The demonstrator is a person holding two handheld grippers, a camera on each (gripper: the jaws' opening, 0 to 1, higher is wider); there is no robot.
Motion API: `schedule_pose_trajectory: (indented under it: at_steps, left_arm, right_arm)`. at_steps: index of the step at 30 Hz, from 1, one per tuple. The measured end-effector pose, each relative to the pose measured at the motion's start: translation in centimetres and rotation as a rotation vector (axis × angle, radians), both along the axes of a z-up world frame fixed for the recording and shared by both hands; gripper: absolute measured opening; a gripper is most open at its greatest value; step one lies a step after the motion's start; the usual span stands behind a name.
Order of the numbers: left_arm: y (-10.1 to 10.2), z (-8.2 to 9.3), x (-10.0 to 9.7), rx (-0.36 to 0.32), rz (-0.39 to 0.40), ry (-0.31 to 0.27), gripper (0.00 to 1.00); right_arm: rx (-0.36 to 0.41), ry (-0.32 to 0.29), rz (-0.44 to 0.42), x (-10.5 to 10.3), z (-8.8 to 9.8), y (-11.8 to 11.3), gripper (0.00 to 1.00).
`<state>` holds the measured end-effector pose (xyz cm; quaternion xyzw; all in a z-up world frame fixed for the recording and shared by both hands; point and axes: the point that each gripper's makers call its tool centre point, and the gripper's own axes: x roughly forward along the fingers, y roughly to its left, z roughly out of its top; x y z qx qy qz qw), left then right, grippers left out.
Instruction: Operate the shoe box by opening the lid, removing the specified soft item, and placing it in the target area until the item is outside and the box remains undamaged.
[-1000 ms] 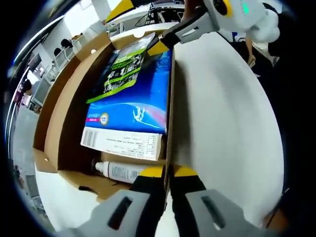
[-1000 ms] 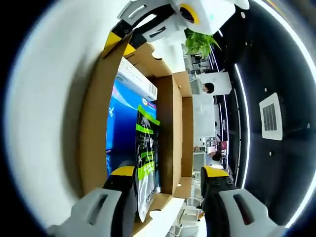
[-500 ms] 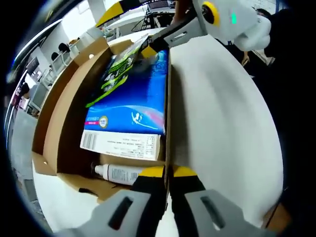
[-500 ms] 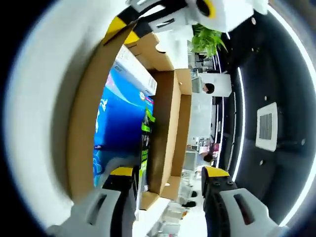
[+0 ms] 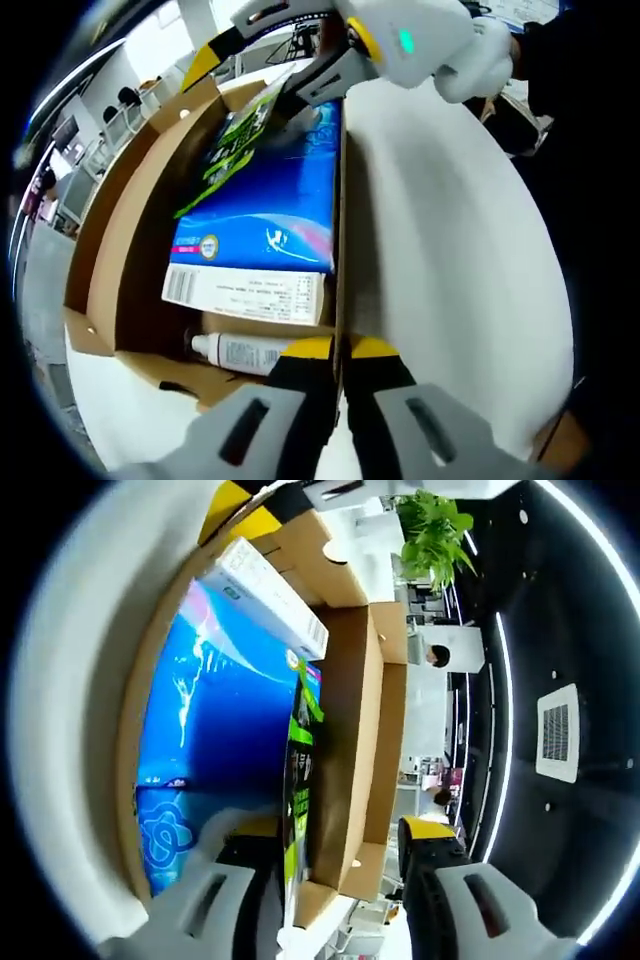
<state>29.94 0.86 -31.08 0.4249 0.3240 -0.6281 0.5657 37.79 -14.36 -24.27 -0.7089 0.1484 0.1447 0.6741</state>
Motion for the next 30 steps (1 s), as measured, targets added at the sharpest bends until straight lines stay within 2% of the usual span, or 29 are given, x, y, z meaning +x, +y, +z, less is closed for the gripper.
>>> schedule_pose_trajectory:
  at_steps: [2, 6, 12, 15, 19, 26, 30]
  left_arm:
    - [0.0, 0.0, 0.0, -0.001, 0.0, 0.0, 0.02]
    - [0.0, 0.1, 0.0, -0.003, -0.002, 0.0, 0.02]
    - [0.1, 0.1, -0.5, -0.004, -0.002, 0.0, 0.02]
    - [0.1, 0.1, -0.7, -0.001, 0.0, -0.002, 0.02]
    - [0.2, 0.1, -0.9, 0.001, 0.003, -0.003, 0.02]
    - [0.2, 0.1, -1.0, 0.001, 0.001, -0.003, 0.02]
    - [0.2, 0.1, -1.0, 0.004, -0.001, -0.008, 0.02]
  right_arm:
    - [0.019, 0.017, 0.005, 0.2, -0.4, 0.2, 0.45]
    - [0.027, 0.024, 0.0, 0.6, -1.0, 0.2, 0.4]
    - [0.066, 0.022, -0.013, 0.8, -0.7, 0.1, 0.4]
    - [0.061, 0.016, -0.013, 0.8, -0.8, 0.1, 0.39]
    - [0.052, 0.018, -0.008, 0.5, -1.2, 0.1, 0.33]
    - [0.073, 0.018, -0.021, 0.4, -1.4, 0.0, 0.31]
    - [0.058, 0.016, -0.016, 0.4, -1.6, 0.0, 0.3]
